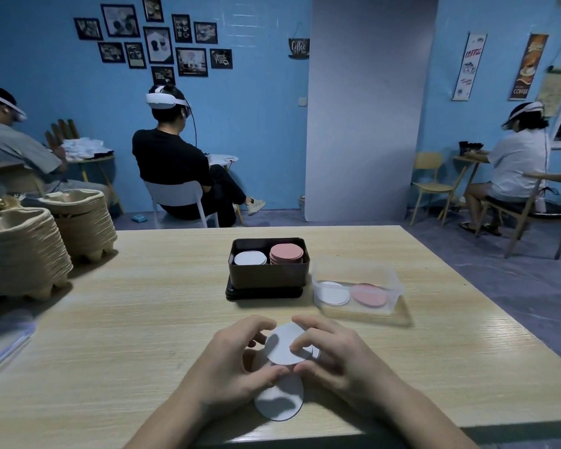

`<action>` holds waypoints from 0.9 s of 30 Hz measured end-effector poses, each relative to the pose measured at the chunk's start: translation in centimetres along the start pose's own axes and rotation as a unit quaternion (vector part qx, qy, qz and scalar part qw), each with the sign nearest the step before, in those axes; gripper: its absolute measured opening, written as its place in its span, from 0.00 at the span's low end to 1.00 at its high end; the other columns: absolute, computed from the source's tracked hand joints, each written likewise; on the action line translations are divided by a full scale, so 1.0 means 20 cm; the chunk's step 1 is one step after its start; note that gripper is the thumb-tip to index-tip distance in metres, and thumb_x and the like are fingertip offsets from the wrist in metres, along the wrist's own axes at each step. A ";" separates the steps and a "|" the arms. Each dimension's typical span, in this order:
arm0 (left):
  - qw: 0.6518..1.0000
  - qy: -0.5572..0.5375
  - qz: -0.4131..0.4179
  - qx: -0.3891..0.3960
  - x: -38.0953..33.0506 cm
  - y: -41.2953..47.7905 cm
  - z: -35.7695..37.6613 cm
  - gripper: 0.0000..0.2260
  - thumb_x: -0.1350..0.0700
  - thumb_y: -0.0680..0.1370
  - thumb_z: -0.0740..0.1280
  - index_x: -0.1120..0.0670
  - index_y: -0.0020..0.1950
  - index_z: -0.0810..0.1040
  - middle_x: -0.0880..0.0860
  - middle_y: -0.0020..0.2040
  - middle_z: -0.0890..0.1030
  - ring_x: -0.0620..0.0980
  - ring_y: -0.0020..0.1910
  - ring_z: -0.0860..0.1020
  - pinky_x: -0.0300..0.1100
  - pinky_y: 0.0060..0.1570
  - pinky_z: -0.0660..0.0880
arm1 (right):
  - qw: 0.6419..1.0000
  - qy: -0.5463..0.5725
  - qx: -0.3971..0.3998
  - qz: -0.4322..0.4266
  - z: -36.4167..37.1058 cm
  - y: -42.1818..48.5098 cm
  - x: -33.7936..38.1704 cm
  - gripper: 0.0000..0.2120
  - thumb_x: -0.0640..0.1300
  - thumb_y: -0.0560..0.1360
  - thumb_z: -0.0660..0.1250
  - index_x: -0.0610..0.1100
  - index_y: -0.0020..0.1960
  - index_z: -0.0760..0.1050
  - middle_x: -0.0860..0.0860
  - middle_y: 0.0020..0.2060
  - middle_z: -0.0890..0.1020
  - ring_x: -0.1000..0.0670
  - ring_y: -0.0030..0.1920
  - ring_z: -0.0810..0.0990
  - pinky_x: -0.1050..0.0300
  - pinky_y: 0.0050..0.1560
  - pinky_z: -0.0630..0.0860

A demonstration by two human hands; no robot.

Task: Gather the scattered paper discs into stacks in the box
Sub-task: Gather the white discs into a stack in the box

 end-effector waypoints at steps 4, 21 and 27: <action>0.999 -0.042 0.001 0.006 0.01 -0.01 0.01 0.12 0.53 0.73 0.77 0.47 0.53 0.79 0.44 0.47 0.80 0.50 0.48 0.79 0.47 0.42 0.82 | 0.999 0.032 -0.024 -0.004 -0.02 -0.01 0.01 0.09 0.58 0.79 0.70 0.55 0.55 0.77 0.55 0.70 0.76 0.63 0.73 0.69 0.68 0.68 0.66; 0.997 0.006 0.064 -0.031 0.02 -0.01 0.02 0.13 0.49 0.72 0.78 0.47 0.54 0.82 0.40 0.59 0.80 0.43 0.55 0.80 0.37 0.43 0.82 | 0.998 -0.036 0.005 -0.051 -0.03 0.04 0.04 0.10 0.59 0.78 0.70 0.54 0.53 0.75 0.55 0.76 0.69 0.56 0.73 0.72 0.64 0.67 0.70; 0.991 0.093 0.090 -0.037 0.02 -0.01 0.04 0.12 0.44 0.74 0.77 0.47 0.52 0.80 0.43 0.58 0.80 0.45 0.51 0.81 0.41 0.41 0.82 | 0.988 -0.125 0.020 -0.088 -0.04 0.04 0.06 0.12 0.60 0.78 0.69 0.54 0.52 0.74 0.55 0.72 0.72 0.52 0.63 0.77 0.56 0.56 0.78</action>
Point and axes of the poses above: each hand's wrist, its own y-axis towards the middle knuckle, its own z-axis out of the palm, x = y × z, the point moved 4 cm from there along y, towards the middle knuckle
